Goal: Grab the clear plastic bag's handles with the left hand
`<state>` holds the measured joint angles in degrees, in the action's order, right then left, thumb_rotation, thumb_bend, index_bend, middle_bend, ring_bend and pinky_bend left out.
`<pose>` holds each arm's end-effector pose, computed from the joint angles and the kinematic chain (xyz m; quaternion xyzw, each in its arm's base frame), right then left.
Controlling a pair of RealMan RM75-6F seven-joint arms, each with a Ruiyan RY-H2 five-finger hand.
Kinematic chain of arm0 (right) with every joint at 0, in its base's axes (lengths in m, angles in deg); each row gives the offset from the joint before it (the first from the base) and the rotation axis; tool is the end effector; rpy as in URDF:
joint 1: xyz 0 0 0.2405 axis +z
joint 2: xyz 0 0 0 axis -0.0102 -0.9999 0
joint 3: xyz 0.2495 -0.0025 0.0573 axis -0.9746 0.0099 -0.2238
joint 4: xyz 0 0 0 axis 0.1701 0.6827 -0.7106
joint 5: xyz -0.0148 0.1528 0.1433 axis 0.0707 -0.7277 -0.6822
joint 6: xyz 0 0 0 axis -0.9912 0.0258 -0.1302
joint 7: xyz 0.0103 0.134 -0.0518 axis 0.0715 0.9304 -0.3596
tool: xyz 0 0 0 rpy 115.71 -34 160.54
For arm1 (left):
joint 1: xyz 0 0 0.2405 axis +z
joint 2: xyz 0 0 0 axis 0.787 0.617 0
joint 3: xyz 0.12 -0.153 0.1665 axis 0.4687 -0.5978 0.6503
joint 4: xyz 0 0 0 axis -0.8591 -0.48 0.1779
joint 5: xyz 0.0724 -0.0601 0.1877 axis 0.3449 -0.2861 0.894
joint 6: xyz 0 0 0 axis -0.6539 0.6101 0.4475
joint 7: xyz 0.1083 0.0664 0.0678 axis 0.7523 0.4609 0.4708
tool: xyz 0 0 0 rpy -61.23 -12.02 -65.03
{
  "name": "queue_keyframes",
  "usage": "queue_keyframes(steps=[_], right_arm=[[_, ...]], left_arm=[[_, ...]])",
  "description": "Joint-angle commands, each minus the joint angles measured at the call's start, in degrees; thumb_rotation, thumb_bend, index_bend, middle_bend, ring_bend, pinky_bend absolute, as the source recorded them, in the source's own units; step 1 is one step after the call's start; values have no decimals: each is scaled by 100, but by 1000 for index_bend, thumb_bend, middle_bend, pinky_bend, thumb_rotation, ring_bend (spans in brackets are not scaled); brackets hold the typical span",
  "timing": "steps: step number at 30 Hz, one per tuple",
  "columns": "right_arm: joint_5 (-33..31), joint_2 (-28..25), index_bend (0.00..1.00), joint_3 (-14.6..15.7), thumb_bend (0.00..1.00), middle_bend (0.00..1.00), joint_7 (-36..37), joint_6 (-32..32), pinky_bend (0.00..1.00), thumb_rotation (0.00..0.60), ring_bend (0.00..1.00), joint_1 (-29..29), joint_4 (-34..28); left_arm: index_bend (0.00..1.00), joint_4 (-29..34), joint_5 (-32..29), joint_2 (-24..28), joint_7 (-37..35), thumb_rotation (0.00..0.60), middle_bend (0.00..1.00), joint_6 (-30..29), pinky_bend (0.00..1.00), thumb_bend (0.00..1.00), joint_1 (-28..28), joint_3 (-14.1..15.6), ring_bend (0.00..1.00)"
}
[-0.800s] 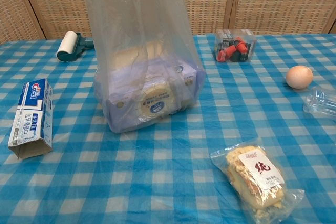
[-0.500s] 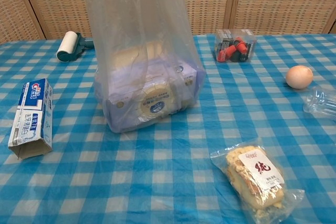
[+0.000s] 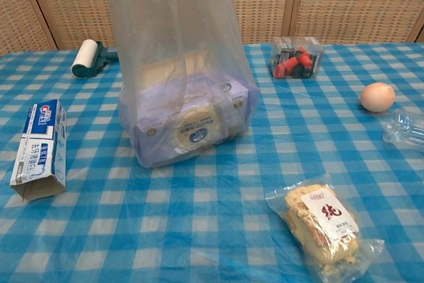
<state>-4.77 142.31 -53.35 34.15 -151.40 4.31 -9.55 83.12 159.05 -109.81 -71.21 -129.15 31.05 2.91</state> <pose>-0.3061 -0.1867 0.1648 0.5745 -0.3499 0.3589 0.6471 -0.1832 0.2621 0.1455 -0.5740 -0.4883 -0.5809 0.3077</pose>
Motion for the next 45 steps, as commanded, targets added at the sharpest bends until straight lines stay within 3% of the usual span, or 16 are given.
queue_keyframes(steps=[1,9,20,31,38,45], right_arm=[[-97,-10,0,-49,0,0,33,38,0,600,0,12,43],[-298,-30,0,-129,0,0,112,106,0,600,0,28,110],[-468,-81,0,-203,0,0,281,159,0,600,0,30,142],[-516,-115,0,-227,0,0,345,153,0,600,0,25,156],[-585,-114,0,-252,0,0,348,188,0,600,0,42,183],[-611,-122,0,-262,0,0,382,207,0,600,0,49,193]], left_arm=[[0,322,-394,194,-2044,600,0,1177,0,0,-1023,-567,0],[0,129,-1198,96,-2833,600,0,2063,0,0,-1866,-1117,0],[0,-226,-1973,-98,-3728,600,0,3027,0,0,-2585,-1600,0],[38,-591,-2169,-367,-4063,600,6,3886,4,0,-3138,-1799,40],[81,-722,-2174,-669,-4039,600,42,3967,14,0,-3277,-1804,77],[209,-766,-2092,-937,-4163,600,206,3909,40,0,-3344,-1912,207]])
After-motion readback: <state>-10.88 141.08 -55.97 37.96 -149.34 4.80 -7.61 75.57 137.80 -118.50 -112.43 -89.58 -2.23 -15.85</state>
